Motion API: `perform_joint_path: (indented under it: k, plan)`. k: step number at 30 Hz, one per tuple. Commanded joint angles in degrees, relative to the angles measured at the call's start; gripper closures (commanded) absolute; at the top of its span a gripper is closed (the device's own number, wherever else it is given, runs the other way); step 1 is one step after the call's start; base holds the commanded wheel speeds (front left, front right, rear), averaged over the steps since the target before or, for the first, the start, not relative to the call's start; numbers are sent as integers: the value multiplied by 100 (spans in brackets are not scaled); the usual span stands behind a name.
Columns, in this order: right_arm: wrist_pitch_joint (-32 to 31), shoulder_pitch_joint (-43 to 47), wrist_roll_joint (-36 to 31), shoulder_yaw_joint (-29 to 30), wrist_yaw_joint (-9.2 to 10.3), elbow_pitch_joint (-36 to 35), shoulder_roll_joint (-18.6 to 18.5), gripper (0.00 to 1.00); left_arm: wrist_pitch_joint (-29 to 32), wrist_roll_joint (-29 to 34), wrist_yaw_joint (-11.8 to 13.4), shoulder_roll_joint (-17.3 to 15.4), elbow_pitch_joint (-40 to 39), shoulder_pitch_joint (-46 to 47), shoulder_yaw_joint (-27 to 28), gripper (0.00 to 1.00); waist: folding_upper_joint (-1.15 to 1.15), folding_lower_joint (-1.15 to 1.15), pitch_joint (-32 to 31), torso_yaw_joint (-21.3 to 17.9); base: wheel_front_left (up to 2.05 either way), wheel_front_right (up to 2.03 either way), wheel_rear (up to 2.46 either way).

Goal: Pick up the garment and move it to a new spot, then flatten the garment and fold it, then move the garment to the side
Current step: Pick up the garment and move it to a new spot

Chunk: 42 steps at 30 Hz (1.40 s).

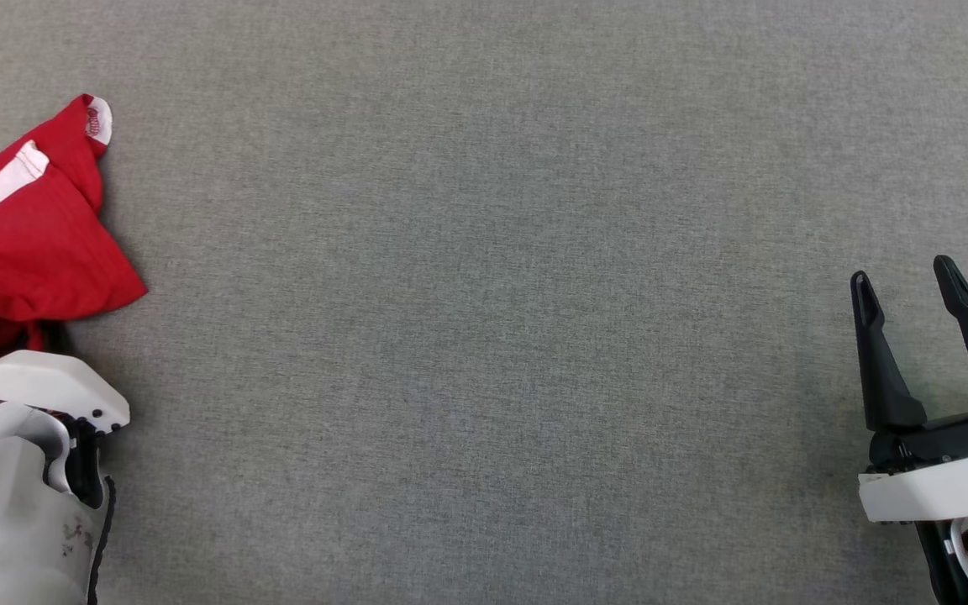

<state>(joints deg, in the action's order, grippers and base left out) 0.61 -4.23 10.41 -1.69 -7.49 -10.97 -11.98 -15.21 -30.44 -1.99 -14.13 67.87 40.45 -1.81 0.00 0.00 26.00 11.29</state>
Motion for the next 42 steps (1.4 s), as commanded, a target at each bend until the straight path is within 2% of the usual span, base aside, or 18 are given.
perform_joint_path:
  k: [1, 4, 10, 17, 19, 25, 32, 37, 42]
  plan:
    - [97, -73, 13, 20, 0, 18, 9, 0, 109, 72, -116, 188, 144, -112, -97, 100, 0, 0, 83, -106, 0, 0, 0]
    - [172, -114, 5, 10, 0, 62, 35, 0, 70, 83, -121, 141, -95, -151, 11, 100, 0, 0, 91, -132, 0, 0, 0]
    - [316, -216, -3, -56, 0, 230, 75, 0, 7, 388, 9, -53, -1658, -727, 624, 100, 0, 0, -101, -256, 0, 0, 0]
    - [506, -69, 63, -169, 0, 556, 185, 0, 5, 1112, 139, 323, -3730, -1866, 1058, 100, 0, 0, -780, -466, 0, 0, 0]
    - [522, -34, 74, -168, 0, 594, 204, 0, 6, 1222, 133, 388, -3995, -2024, 1051, 100, 0, 0, -880, -494, 0, 0, 0]
    - [583, 127, 155, -349, 0, 795, 270, 0, 5, 1621, 122, 668, -5307, -2945, 851, 100, 0, 0, -1448, -794, 0, 0, 0]
    - [596, 326, 204, -595, 0, 971, 295, 0, 296, 1894, 77, 821, -6294, -3756, 293, 100, 0, 0, -1950, -1228, 0, 0, 0]
    - [611, 428, 283, -678, 0, 1027, 373, 0, 561, 1901, -68, 932, -6550, -3952, -230, 100, 0, 0, -2072, -1562, 0, 0, 0]
    - [652, 397, 319, -753, 0, 1051, 440, 0, 685, 1959, -300, 987, -6378, -3608, -833, 100, 0, 0, -1961, -1978, 0, 0, 0]
